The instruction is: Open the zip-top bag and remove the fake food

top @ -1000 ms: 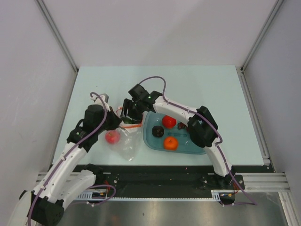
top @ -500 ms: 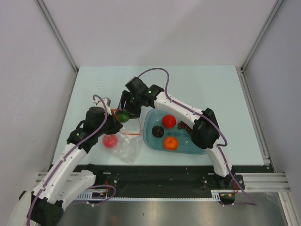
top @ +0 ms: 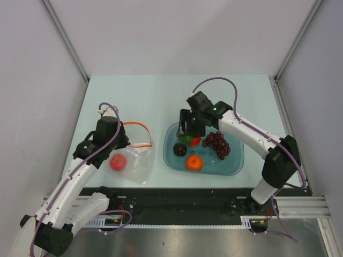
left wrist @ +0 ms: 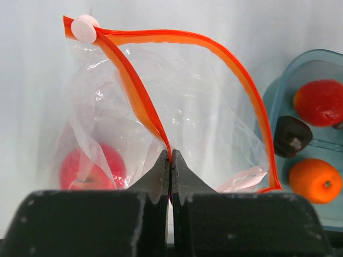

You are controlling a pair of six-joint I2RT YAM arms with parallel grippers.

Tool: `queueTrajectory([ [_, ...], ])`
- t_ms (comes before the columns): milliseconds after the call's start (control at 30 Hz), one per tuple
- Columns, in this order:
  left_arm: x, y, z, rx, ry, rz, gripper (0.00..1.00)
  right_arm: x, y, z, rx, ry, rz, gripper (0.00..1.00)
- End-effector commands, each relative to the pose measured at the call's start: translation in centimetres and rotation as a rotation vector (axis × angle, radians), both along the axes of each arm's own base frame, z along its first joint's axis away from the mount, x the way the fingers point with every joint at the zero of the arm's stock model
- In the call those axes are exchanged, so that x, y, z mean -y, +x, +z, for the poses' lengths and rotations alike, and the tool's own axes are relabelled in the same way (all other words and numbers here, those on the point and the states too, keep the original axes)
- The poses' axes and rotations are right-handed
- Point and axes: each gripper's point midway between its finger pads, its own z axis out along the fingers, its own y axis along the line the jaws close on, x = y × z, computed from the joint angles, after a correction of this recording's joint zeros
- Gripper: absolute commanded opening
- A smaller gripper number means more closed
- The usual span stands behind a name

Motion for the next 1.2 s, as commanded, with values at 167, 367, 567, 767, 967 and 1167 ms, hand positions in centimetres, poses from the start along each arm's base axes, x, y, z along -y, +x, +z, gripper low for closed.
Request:
queueTrajectory([
  [167,-3.3,1.7,4.0,0.085,0.159,0.071,0.0,9.8,-2.3,-6.0,-0.01,-0.268,0.028,0.43],
  [367,-6.7,2.3,5.7,0.09,0.268,0.171,0.0,11.1,-2.5,-8.0,-0.045,-0.282,0.016,0.61],
  [567,-7.4,3.6,6.8,0.132,0.355,0.144,0.0,11.5,-2.6,-8.5,-0.051,-0.31,0.02,1.0],
  [767,-3.8,5.6,4.2,0.114,0.31,-0.077,0.0,10.2,-1.2,-6.0,0.024,-0.263,0.014,1.0],
  [967,-0.6,5.3,4.0,0.124,0.182,-0.196,0.0,3.3,1.5,1.0,0.203,0.001,0.035,0.92],
  [1167,0.2,4.7,3.4,0.098,0.117,-0.194,0.0,-7.0,2.1,8.6,0.336,0.311,0.101,0.67],
])
